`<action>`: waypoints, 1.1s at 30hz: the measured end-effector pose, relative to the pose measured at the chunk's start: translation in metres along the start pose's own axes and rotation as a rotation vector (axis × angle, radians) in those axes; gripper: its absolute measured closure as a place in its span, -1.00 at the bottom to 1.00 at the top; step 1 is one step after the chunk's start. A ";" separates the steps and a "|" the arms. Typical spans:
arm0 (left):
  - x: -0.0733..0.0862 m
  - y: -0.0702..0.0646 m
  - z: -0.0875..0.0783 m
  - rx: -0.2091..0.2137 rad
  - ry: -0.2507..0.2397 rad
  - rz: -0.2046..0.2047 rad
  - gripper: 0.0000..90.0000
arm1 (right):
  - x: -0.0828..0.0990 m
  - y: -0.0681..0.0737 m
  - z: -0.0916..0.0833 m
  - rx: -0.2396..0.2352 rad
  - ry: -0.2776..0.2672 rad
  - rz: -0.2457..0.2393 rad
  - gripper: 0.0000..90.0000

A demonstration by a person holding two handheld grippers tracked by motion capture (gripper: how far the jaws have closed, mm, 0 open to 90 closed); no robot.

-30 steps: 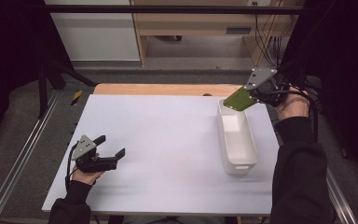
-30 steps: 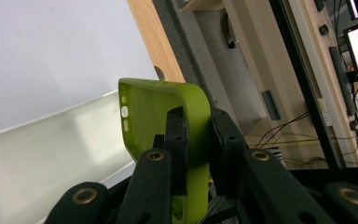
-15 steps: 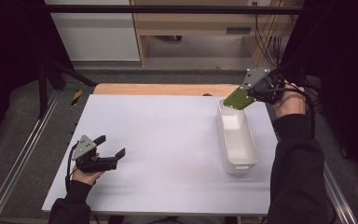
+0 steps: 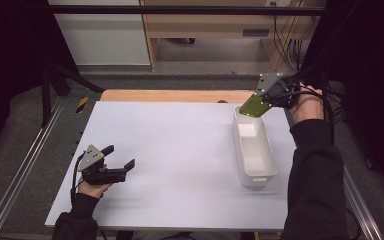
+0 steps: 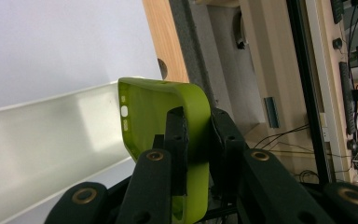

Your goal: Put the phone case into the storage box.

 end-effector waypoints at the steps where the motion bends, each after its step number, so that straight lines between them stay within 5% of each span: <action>1: 0.000 0.000 0.000 0.000 0.000 0.000 -0.92 | 0.000 0.000 0.001 -0.003 0.002 -0.003 0.75; 33: 0.004 0.001 0.003 -0.001 0.020 0.001 -0.92 | -0.002 -0.004 0.032 -0.071 0.049 -0.130 0.75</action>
Point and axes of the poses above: each handheld gripper's, and its own axes: z roughly forward along the jaws, x roughly out of its underside, y roughly to its left, the point moved 6 cm from there along z, roughly forward along the jaws, and after that the axes turned 2 degrees about x, right-handed, at the moved point
